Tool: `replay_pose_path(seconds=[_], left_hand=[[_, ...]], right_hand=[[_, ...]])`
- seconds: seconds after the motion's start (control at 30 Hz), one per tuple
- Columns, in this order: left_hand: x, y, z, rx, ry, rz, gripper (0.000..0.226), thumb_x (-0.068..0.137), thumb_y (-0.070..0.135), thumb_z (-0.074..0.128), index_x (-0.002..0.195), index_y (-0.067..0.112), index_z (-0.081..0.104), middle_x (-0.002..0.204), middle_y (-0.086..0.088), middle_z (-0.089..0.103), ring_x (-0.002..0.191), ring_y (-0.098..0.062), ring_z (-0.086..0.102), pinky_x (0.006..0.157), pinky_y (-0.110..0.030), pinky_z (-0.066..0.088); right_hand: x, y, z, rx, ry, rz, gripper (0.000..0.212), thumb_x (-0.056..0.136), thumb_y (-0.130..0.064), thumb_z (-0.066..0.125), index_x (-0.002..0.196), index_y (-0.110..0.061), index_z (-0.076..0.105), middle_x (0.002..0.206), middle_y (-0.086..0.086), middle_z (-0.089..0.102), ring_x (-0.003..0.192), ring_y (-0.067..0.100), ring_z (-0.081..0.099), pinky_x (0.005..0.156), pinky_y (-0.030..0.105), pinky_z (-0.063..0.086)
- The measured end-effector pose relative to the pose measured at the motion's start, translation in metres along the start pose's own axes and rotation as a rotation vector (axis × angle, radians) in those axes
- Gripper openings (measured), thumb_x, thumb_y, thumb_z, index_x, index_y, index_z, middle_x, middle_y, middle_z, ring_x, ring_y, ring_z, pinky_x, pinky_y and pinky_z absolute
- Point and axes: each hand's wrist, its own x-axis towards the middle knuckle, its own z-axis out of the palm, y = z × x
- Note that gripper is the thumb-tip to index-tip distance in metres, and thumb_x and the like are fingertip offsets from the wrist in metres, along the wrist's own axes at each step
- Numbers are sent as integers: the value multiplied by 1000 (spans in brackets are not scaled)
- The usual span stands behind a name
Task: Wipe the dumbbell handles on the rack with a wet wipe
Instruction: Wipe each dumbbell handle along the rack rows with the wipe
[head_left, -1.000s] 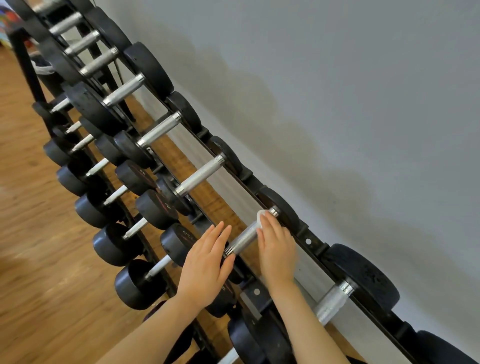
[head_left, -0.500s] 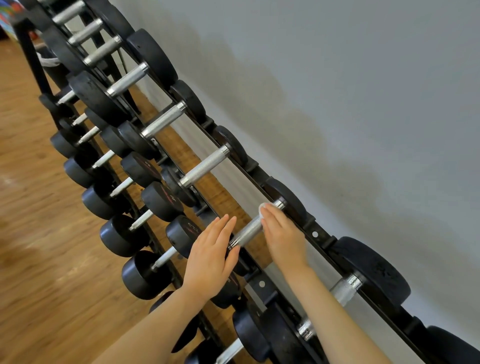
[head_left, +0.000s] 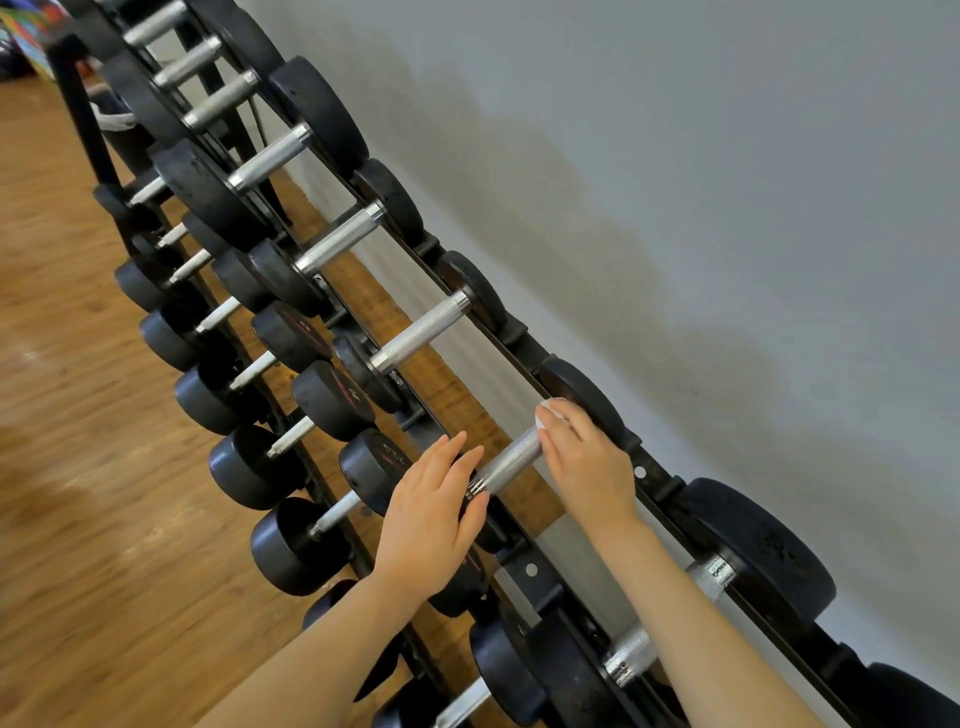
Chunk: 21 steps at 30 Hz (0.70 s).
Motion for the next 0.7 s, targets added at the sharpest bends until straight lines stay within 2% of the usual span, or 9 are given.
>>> replay_pose_path(seconds=[0.07,0.13,0.23,0.3,0.4,0.5,0.6,0.7], left_hand=[[0,0,0,-1,-1,-2,59,97,52,28,143,21,49,154,1,40,144,-21,33,115,-45,33],[0,0,0,0,2,1,58,97,51,29,141,21,51,153,0,42,143,-21,35,115,-45,34],[0,1,-1,1,6,3,58,97,50,29,139,19,53,150,0,45,142,-22,38,114,-46,35],[1,2,-2,2,4,1,58,97,51,29,139,19,54,150,0,45,142,-21,38,114,-47,36],[1,1,-2,1,1,3,58,97,51,29,136,19,56,150,0,46,142,-21,37,113,-48,37],[0,0,0,-3,4,-9,58,96,52,28,137,20,55,151,-1,44,143,-21,36,114,-47,36],[-1,0,0,2,5,-10,58,97,53,28,138,21,54,154,-1,41,144,-21,34,115,-45,34],[-3,-1,1,-4,5,-22,60,97,55,26,140,22,52,155,0,38,145,-21,31,115,-46,34]], right_hand=[[-2,-2,5,-1,-33,-82,30,96,-21,51,116,-6,67,120,8,65,87,18,70,62,26,60],[-1,-1,6,-37,-56,-153,27,95,-20,56,115,-7,68,118,8,66,82,17,71,58,24,59],[7,2,1,-49,-29,-21,31,96,-23,51,115,-5,68,117,9,67,84,19,71,59,26,60],[5,-3,3,-18,-17,13,27,92,-17,60,115,-4,68,117,10,67,89,20,71,64,28,61],[-8,-16,10,10,-58,-137,36,80,-12,77,114,-6,69,116,8,68,86,17,71,63,23,59],[-11,-16,10,4,-30,-89,32,86,-19,68,116,-7,68,118,7,68,86,16,71,62,20,57],[-14,-17,14,34,-1,14,31,92,-19,60,120,-6,65,125,9,64,99,20,69,72,25,59],[-22,-23,16,47,-29,-119,32,90,-15,65,121,-6,66,124,8,65,96,19,70,68,23,58]])
